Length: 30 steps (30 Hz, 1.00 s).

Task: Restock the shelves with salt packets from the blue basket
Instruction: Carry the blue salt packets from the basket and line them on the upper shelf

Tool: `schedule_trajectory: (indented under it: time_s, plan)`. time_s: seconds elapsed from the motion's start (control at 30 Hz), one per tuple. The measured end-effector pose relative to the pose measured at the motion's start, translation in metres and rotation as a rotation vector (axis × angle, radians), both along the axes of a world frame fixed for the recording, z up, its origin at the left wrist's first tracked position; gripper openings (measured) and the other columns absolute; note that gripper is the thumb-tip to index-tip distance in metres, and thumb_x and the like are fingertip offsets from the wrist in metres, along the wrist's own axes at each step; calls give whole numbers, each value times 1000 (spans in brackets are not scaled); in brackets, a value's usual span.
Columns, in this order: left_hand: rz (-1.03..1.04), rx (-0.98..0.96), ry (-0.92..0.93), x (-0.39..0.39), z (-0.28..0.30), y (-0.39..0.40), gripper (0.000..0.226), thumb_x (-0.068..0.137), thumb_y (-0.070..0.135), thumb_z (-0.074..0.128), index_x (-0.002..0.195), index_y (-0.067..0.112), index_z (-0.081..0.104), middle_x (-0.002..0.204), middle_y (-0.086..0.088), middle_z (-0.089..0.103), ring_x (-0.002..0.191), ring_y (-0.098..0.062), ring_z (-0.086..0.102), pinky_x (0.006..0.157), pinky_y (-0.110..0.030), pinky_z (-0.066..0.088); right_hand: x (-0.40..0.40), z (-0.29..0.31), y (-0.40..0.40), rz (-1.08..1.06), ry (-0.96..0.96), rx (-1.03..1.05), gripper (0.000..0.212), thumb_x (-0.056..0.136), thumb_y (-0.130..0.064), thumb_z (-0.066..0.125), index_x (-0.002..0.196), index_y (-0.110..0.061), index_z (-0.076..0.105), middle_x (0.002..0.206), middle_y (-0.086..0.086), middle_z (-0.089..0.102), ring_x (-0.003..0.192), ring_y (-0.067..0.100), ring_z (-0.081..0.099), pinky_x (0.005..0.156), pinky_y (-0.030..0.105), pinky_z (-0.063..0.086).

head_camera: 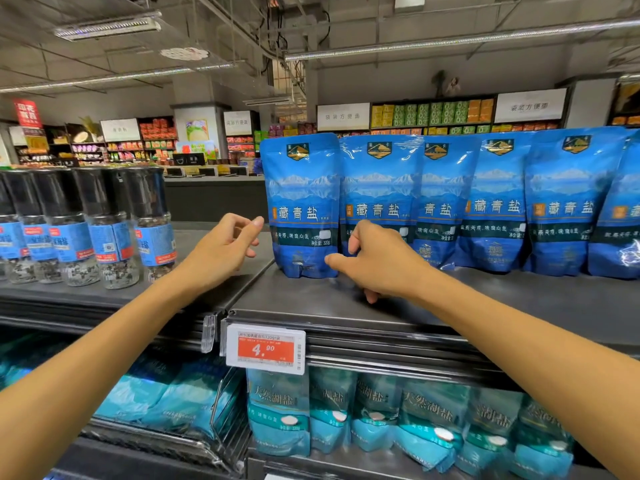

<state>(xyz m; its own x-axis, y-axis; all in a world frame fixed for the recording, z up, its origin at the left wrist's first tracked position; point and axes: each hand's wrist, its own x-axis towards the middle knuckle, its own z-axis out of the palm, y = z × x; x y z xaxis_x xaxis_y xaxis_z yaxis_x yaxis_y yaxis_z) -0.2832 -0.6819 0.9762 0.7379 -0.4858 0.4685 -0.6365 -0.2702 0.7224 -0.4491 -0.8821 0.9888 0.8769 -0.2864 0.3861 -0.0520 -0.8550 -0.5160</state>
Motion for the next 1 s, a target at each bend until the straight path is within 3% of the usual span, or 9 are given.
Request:
schedule_trajectory:
  time_s: [0.07,0.17,0.23,0.37,0.5,0.6,0.73,0.87,1.0]
  plan:
    - [54,-64,-33,-7,-3,6,33,96,60,47,105,30,56,100,6,69,85,-8,68,76,-39,52,-12,1,5,28,-41,60,31,94,-32,63,88,-3,54,61,21,65,34,16,57,37,15,38]
    - [47,-306,20,-24,-5,15,27,103,46,48,97,25,63,79,11,68,62,-3,59,58,-29,46,-36,-1,25,158,-132,242,19,95,-32,62,98,-16,52,53,8,62,34,13,51,40,13,34]
    - [-2,-469,79,-42,-7,23,28,104,41,50,91,23,67,68,11,64,57,-5,55,48,-21,44,-52,-6,44,283,-190,360,15,95,-29,63,98,-18,53,50,6,59,35,16,50,38,14,33]
    - [-80,-590,73,-85,-19,46,24,93,39,54,81,30,73,71,6,66,60,-8,59,48,-17,45,-81,-26,78,522,-257,614,10,95,-18,65,97,-13,57,57,8,57,43,21,60,36,23,39]
    - [-80,-629,9,-125,-48,71,23,91,41,53,85,30,73,73,1,67,61,-13,60,52,-18,47,-93,-70,103,661,-251,891,13,87,-30,68,92,-20,62,70,7,64,54,30,69,39,29,46]
    - [-43,-620,84,-152,-93,89,23,91,40,53,86,30,72,72,-1,67,58,-16,62,50,-22,47,-95,-123,119,611,-203,928,11,82,-39,67,87,-30,65,72,6,68,56,26,69,42,30,47]
    - [77,-572,314,-181,-175,116,19,92,32,56,83,30,72,70,-2,66,56,-16,59,45,-22,45,-101,-202,135,482,-98,934,11,81,-38,66,89,-31,66,76,6,74,70,18,72,59,28,53]
    - [288,-457,538,-219,-268,148,26,105,12,47,88,14,67,70,-2,66,55,-13,57,47,-23,42,-124,-275,142,377,67,961,12,91,-14,67,87,-25,68,80,6,76,72,17,74,64,17,53]
    - [478,-405,775,-273,-342,176,29,108,14,42,90,9,65,71,-4,66,56,-15,56,48,-28,40,-160,-342,140,290,266,1004,10,97,0,60,92,-6,67,77,10,74,66,15,71,60,19,54]
